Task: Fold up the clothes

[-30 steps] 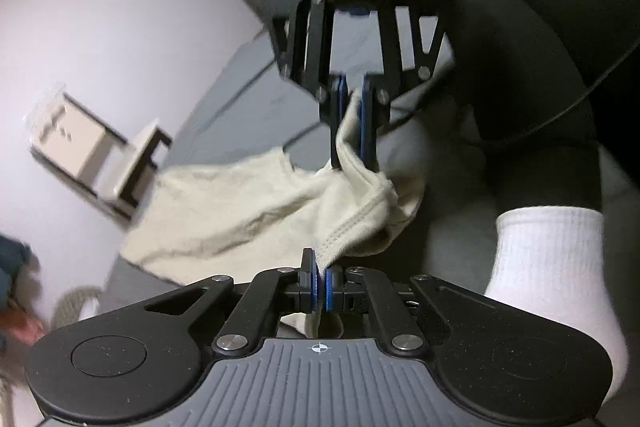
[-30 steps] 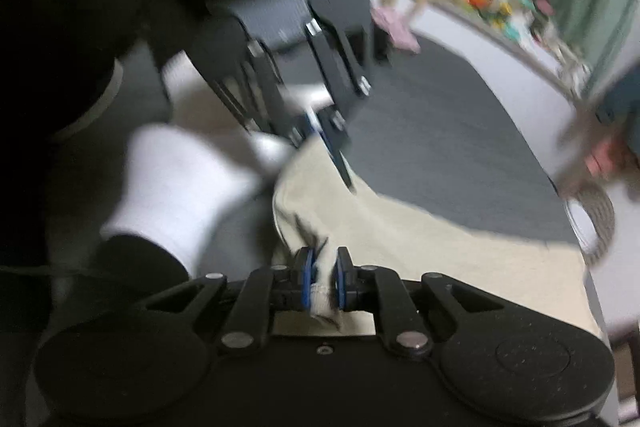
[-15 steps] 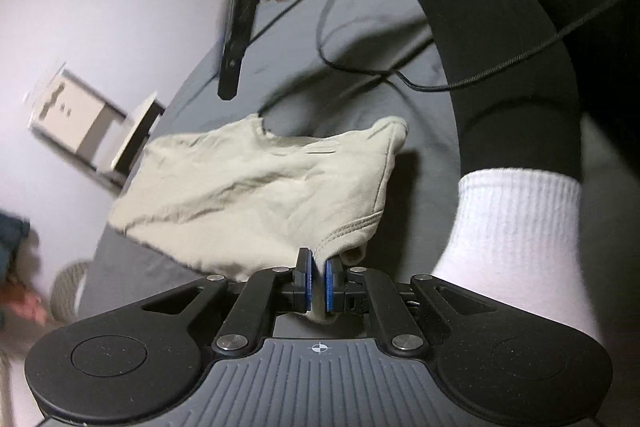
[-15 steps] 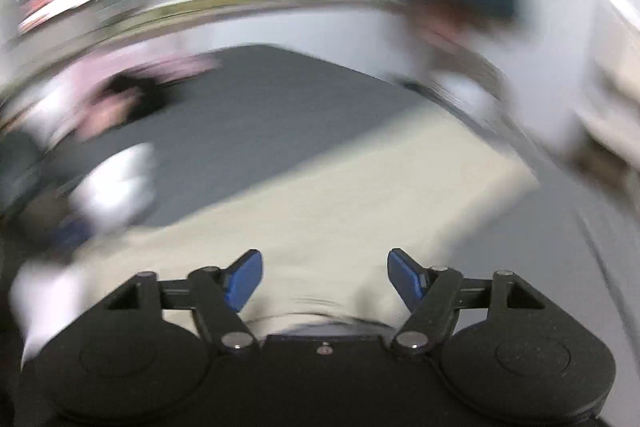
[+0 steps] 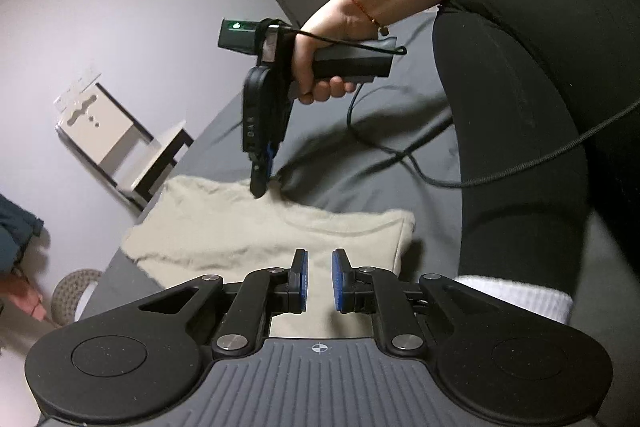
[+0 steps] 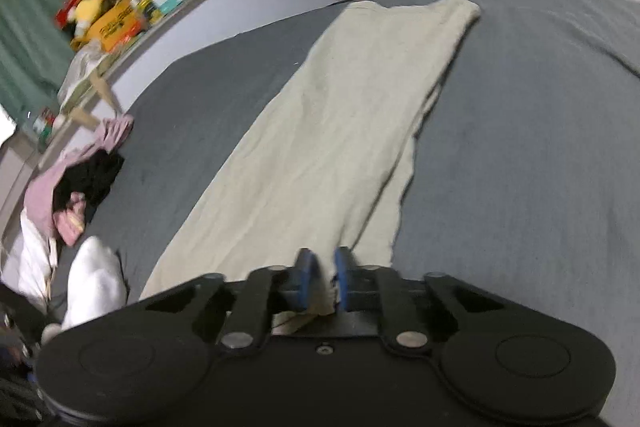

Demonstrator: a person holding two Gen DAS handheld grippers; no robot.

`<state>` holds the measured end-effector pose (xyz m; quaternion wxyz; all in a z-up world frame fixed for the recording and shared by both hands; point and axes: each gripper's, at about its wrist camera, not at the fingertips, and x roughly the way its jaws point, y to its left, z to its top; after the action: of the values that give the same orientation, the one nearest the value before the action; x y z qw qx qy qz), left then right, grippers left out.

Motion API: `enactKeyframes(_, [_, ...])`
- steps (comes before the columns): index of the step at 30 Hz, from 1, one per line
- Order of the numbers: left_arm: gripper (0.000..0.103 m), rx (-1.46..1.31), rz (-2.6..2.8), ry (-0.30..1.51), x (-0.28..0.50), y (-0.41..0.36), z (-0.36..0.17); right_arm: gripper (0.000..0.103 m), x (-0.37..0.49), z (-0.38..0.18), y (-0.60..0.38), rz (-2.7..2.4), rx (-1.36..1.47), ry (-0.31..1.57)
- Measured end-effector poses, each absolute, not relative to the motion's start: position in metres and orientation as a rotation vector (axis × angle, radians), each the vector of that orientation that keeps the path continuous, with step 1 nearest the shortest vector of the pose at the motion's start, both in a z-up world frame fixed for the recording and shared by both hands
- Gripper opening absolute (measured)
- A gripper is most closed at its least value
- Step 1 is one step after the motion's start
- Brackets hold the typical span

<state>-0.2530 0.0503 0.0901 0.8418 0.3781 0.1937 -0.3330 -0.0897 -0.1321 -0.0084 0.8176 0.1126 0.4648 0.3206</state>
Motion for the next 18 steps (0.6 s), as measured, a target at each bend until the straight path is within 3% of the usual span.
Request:
enactKeyframes(9, [0.013,0.715,-0.745,0.462,-0.232,0.038,0.075,0.002,-0.092,0.008,-0.158,0.598,0.311,0.846])
enactKeyframes(14, [0.013,0.700,-0.762,0.483,-0.231,0.039,0.076,0.004,-0.085,-0.010,-0.142,0.567,0.203,0.954])
enactKeyframes(18, [0.013,0.668,-0.750,0.472,-0.228,0.042,0.080,0.036,-0.085,-0.004,-0.150,0.535,0.276,0.923])
